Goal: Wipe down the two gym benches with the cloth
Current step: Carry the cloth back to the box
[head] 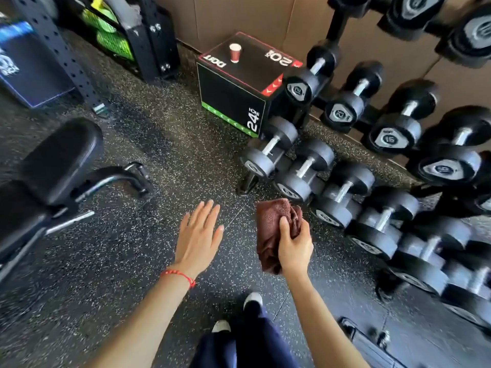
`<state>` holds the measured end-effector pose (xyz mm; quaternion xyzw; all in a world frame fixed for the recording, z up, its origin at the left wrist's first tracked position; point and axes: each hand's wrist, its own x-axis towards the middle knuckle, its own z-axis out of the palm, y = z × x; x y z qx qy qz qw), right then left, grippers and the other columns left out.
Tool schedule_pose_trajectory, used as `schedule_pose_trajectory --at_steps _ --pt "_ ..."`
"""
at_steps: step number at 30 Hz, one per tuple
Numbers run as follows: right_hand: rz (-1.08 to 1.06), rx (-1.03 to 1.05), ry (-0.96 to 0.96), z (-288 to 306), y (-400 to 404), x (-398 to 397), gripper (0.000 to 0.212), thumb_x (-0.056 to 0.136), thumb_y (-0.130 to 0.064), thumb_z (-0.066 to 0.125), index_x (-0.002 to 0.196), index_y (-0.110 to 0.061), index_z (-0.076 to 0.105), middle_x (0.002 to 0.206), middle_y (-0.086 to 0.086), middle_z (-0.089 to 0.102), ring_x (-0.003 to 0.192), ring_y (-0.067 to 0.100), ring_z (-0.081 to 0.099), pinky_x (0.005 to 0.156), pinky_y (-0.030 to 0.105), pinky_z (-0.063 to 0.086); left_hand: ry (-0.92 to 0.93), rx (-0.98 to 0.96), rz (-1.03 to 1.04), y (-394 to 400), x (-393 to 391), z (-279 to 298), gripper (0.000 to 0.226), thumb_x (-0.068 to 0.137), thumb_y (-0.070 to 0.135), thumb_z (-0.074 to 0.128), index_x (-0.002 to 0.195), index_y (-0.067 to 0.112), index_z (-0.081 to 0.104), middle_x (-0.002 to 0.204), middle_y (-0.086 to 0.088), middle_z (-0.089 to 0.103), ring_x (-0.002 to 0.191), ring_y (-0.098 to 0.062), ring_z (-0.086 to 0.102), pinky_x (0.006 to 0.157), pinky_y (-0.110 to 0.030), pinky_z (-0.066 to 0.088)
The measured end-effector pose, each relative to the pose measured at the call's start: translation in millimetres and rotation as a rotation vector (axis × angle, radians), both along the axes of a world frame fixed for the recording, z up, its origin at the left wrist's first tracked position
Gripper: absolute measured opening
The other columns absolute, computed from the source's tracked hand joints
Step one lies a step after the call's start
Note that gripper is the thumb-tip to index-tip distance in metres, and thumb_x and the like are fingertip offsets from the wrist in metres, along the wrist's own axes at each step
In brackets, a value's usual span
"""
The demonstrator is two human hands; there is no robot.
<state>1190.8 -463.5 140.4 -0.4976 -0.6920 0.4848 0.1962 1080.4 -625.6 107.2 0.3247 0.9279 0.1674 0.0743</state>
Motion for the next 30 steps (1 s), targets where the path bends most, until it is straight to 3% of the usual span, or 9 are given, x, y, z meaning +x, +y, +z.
schedule_pose_trajectory --at_steps 7,19,27,30 --pt "0.08 -0.003 -0.012 -14 39 -98 0.039 0.09 -0.036 0.056 0.118 -0.01 0.054 0.094 0.001 0.058 0.083 0.015 0.052 0.073 0.024 0.037 -0.005 -0.027 0.078 31 -83 -9 0.056 0.096 0.04 0.024 0.135 0.007 0.047 0.141 -0.011 0.044 0.13 -0.028 0.041 0.102 -0.051 0.035" --pt "0.233 -0.004 -0.055 -19 131 -271 0.029 0.088 -0.042 0.056 0.086 -0.014 0.051 0.076 -0.002 0.059 0.071 0.019 0.055 0.059 0.027 0.034 -0.014 -0.06 0.169 107 -231 -4 0.056 0.095 0.039 0.026 0.133 0.005 0.048 0.141 -0.013 0.044 0.13 -0.029 0.041 0.103 -0.051 0.034" --pt "0.233 -0.009 -0.073 -30 143 -374 0.034 0.087 -0.042 0.059 0.104 -0.012 0.058 0.09 0.001 0.064 0.078 0.016 0.057 0.065 0.025 0.039 -0.009 -0.053 0.13 128 -344 -9 0.056 0.095 0.039 0.026 0.134 0.004 0.047 0.142 -0.013 0.043 0.13 -0.029 0.041 0.102 -0.051 0.037" --pt "0.193 -0.025 -0.059 -38 143 -423 0.033 0.085 -0.041 0.061 0.103 -0.014 0.058 0.091 0.002 0.064 0.082 0.019 0.061 0.068 0.03 0.049 -0.024 -0.031 0.091 135 -400 -16 0.057 0.095 0.039 0.026 0.134 0.004 0.046 0.142 -0.013 0.043 0.131 -0.03 0.04 0.102 -0.052 0.037"
